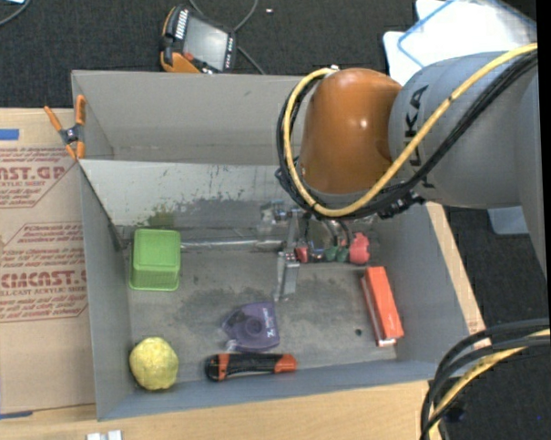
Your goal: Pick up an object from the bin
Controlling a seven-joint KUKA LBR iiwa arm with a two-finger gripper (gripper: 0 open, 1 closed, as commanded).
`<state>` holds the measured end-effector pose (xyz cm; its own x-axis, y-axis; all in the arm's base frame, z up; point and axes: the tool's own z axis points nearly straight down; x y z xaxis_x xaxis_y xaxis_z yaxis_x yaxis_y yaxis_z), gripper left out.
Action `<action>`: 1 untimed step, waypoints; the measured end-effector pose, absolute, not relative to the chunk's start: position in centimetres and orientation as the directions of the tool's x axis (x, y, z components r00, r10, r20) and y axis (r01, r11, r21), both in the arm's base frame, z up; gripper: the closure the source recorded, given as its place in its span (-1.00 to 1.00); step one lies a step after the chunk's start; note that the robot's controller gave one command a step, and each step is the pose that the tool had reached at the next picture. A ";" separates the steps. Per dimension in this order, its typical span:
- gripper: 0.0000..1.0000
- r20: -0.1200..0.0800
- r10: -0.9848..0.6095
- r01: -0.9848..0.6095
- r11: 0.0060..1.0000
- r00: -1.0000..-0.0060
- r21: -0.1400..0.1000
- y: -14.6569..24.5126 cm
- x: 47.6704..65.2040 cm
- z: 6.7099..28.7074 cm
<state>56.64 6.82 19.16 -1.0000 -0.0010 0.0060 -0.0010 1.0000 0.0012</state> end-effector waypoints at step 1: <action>-1.00 -0.002 0.000 0.000 1.000 -1.000 0.002 6.8 56.8 19.6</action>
Offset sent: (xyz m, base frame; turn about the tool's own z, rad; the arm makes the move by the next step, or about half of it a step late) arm -0.0570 0.0409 -0.1216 -0.4473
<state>56.82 6.78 19.57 -1.0000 -0.0005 -0.0020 -0.0005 1.0000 0.0017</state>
